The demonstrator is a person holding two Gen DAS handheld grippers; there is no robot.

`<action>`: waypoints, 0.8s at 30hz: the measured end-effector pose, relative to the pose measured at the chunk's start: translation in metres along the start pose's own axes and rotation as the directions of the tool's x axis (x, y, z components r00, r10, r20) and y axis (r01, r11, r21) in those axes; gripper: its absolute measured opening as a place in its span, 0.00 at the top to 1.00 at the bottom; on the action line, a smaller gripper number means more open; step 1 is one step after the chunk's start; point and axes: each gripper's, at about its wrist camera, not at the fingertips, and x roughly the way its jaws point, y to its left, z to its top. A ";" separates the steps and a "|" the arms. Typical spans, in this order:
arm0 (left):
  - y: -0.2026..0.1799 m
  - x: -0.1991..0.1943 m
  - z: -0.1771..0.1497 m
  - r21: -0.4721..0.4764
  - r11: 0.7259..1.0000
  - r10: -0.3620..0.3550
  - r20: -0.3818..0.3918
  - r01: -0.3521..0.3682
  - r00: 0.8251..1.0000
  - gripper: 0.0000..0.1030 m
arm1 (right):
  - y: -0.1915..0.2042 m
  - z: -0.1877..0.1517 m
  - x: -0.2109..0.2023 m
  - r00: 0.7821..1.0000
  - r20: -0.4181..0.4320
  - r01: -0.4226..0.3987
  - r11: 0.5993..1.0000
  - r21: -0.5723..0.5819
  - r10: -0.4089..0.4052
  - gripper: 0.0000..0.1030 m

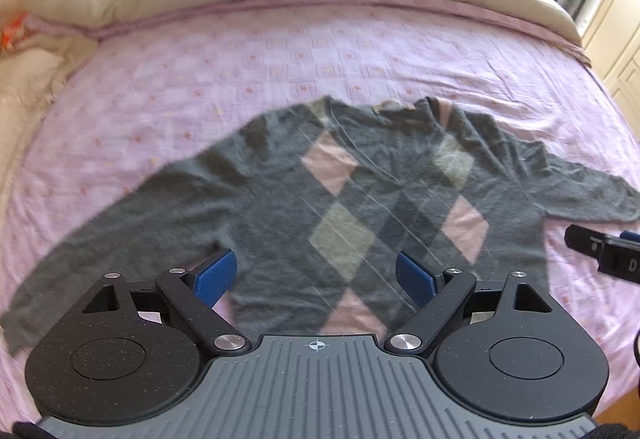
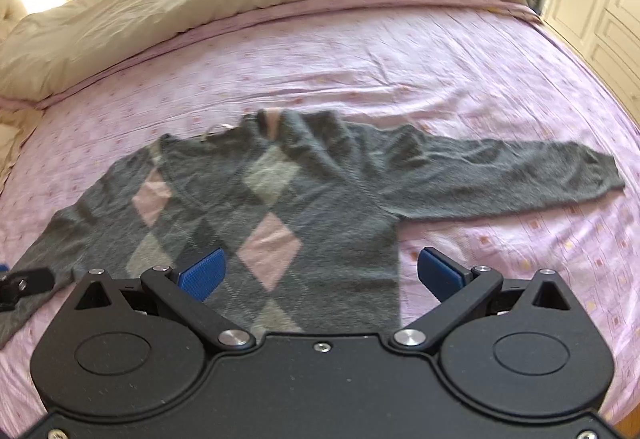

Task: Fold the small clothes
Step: 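Reach to the sweater sleeve cuff and close the right gripper on it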

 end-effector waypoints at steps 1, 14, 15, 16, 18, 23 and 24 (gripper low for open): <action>0.000 0.001 -0.002 -0.010 1.000 -0.005 -0.017 0.005 1.000 0.16 | -0.009 0.002 0.004 1.000 -0.011 0.012 1.000 0.013 -0.012 0.01; -0.045 0.010 -0.021 -0.129 0.986 0.087 -0.111 -0.101 0.990 0.16 | -0.189 0.018 0.058 0.992 -0.101 0.098 0.983 0.158 -0.082 0.21; -0.051 0.010 -0.022 -0.130 0.986 0.093 -0.115 -0.108 0.989 0.16 | -0.206 0.020 0.061 0.991 -0.106 0.104 0.978 0.181 -0.086 0.22; -0.058 0.011 -0.022 -0.132 0.985 0.099 -0.120 -0.114 0.988 0.16 | -0.224 0.023 0.064 0.990 -0.107 0.109 0.973 0.202 -0.089 0.24; -0.070 0.013 -0.023 -0.144 0.982 0.100 -0.132 -0.119 0.986 0.16 | -0.258 0.029 0.070 0.988 -0.108 0.130 0.962 0.239 -0.107 0.26; -0.097 0.016 -0.027 -0.178 0.976 0.097 -0.163 -0.126 0.982 0.16 | -0.338 0.046 0.087 0.984 -0.108 0.169 0.919 0.355 -0.139 0.33; -0.101 0.016 -0.027 -0.181 0.975 0.099 -0.166 -0.129 0.981 0.16 | -0.352 0.048 0.090 0.985 -0.106 0.169 0.906 0.388 -0.138 0.33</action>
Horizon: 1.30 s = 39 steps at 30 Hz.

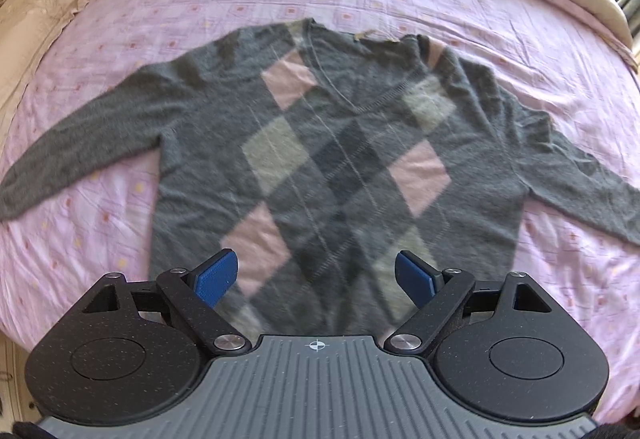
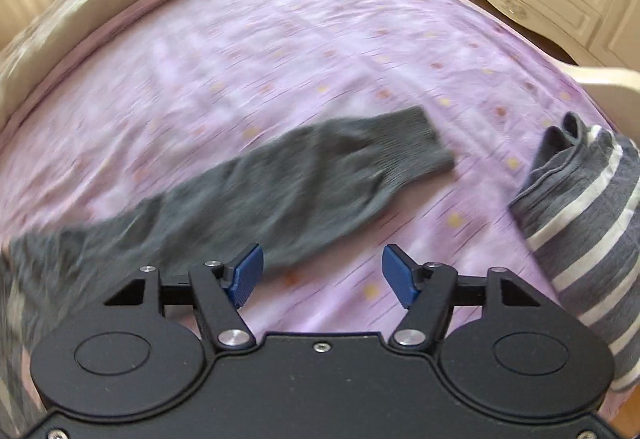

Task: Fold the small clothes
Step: 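Reach to the sweater sleeve cuff and close the right gripper on it, then carry the held sleeve across the sweater body and open the right gripper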

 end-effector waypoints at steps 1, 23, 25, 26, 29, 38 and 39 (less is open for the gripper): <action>-0.005 0.000 -0.002 0.000 1.000 0.004 -0.002 -0.004 1.000 0.16 | -0.011 0.008 0.005 1.000 0.002 -0.001 0.999 0.037 0.000 0.33; -0.031 -0.003 -0.008 0.025 0.993 0.117 -0.035 -0.117 0.992 0.16 | -0.071 0.043 0.069 0.995 0.092 -0.073 0.959 0.273 0.049 0.86; -0.029 -0.002 -0.008 0.028 0.994 0.111 -0.035 -0.110 0.993 0.16 | -0.068 0.044 0.063 0.993 0.105 -0.081 0.963 0.256 0.056 0.87; -0.028 -0.001 -0.008 0.029 0.994 0.108 -0.036 -0.106 0.994 0.16 | -0.066 0.045 0.057 0.992 0.111 -0.085 0.965 0.249 0.059 0.87; -0.023 0.001 -0.008 0.035 0.995 0.094 -0.036 -0.092 0.995 0.16 | -0.053 0.048 0.034 0.985 0.151 -0.108 0.974 0.201 0.078 0.87; 0.012 0.008 -0.006 0.047 0.999 0.025 -0.038 -0.023 0.999 0.16 | 0.038 0.059 -0.057 0.948 0.257 -0.198 0.980 0.013 0.188 0.87; 0.018 0.009 -0.005 0.052 0.999 0.017 -0.037 -0.015 0.999 0.16 | 0.053 0.058 -0.067 0.944 0.261 -0.208 0.978 -0.010 0.204 0.87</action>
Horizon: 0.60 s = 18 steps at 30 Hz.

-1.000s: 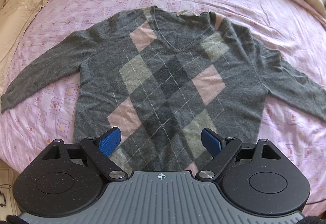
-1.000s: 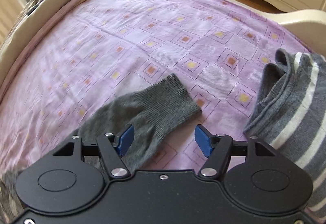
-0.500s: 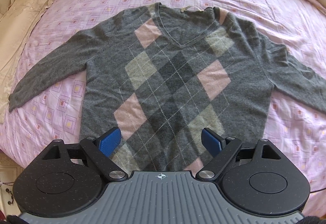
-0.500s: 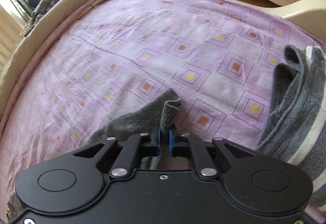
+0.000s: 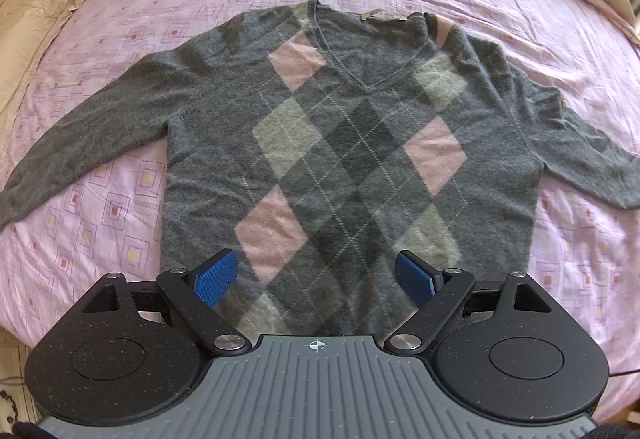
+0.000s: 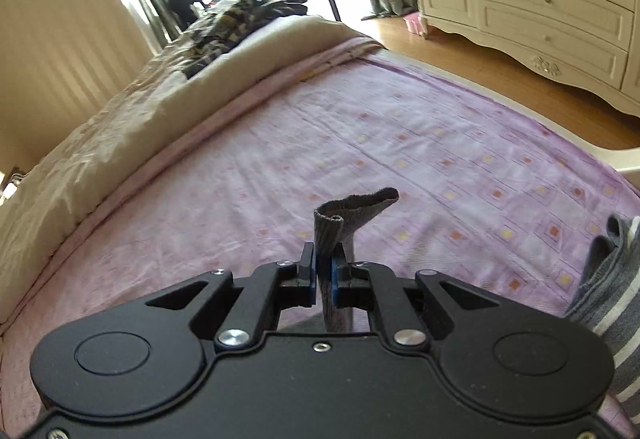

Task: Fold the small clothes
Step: 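Carry the held sleeve across the sweater body and open the right gripper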

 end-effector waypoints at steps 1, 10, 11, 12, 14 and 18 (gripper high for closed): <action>0.006 0.000 0.000 0.005 1.000 -0.006 0.002 0.006 1.000 0.16 | 0.019 -0.001 -0.006 1.000 0.003 -0.016 1.000 -0.024 0.016 0.87; 0.082 0.001 0.004 -0.031 0.999 -0.037 0.019 0.038 0.999 0.16 | 0.202 -0.049 -0.037 0.966 -0.069 -0.259 0.942 -0.213 0.250 0.88; 0.091 0.001 0.004 -0.034 0.999 -0.036 0.023 0.037 0.999 0.16 | 0.223 -0.059 -0.036 0.958 -0.086 -0.288 0.930 -0.230 0.275 0.88; 0.100 0.001 0.004 -0.038 0.999 -0.033 0.025 0.034 0.999 0.16 | 0.242 -0.070 -0.035 0.949 -0.104 -0.314 0.916 -0.249 0.297 0.88; 0.117 0.003 0.004 -0.045 0.999 -0.027 0.029 0.028 0.999 0.16 | 0.281 -0.093 -0.028 0.932 -0.150 -0.360 0.890 -0.279 0.330 0.88; 0.147 0.007 0.004 -0.066 0.998 -0.011 0.027 0.013 1.000 0.16 | 0.342 -0.149 -0.008 0.897 -0.238 -0.433 0.847 -0.308 0.372 0.88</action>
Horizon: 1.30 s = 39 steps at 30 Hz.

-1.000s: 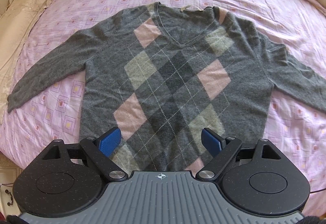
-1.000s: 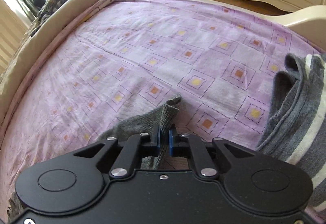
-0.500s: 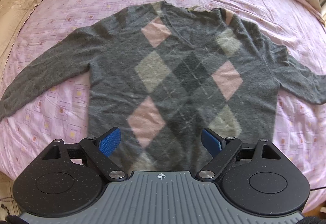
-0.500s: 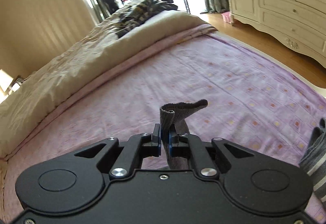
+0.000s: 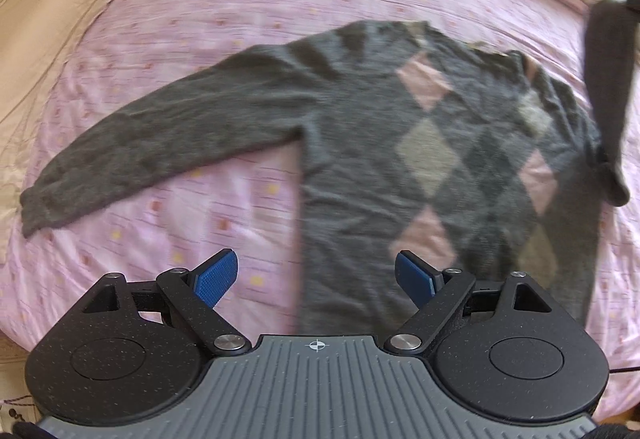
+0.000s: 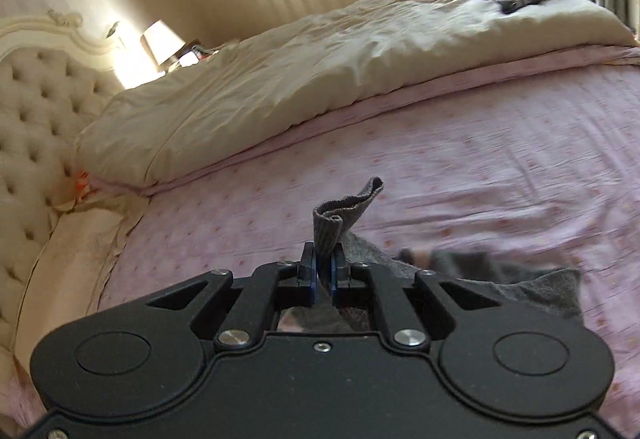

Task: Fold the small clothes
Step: 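Carry the held sleeve across the sweater body and open the right gripper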

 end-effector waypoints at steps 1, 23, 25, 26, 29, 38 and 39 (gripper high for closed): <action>0.007 0.001 0.000 -0.005 1.000 0.004 0.001 -0.004 1.000 0.16 | 0.014 -0.009 0.011 1.000 -0.018 -0.009 1.000 -0.016 0.009 0.88; 0.043 0.024 0.017 0.004 0.998 0.062 0.007 -0.062 0.998 0.16 | 0.097 -0.099 0.080 0.961 -0.240 -0.183 0.966 -0.182 0.137 0.61; 0.032 0.027 0.026 0.021 0.998 0.053 0.026 -0.053 0.998 0.16 | 0.076 -0.096 0.074 0.968 -0.230 -0.142 0.977 -0.157 0.104 0.61; 0.026 0.029 0.031 0.028 0.998 0.047 0.036 -0.048 0.998 0.16 | 0.063 -0.094 0.070 0.971 -0.226 -0.117 0.983 -0.143 0.082 0.61; 0.006 0.036 0.047 0.049 0.998 0.025 0.059 -0.028 0.998 0.16 | 0.019 -0.090 0.055 0.977 -0.212 -0.028 0.994 -0.104 0.005 0.61; -0.056 0.068 0.085 0.125 0.992 -0.005 0.130 -0.011 0.992 0.16 | -0.116 -0.077 0.021 0.948 -0.200 0.263 0.963 0.053 -0.248 0.60; -0.060 0.073 0.087 0.132 0.991 0.001 0.138 -0.019 0.990 0.16 | -0.127 -0.074 0.021 0.944 -0.200 0.282 0.957 0.069 -0.264 0.60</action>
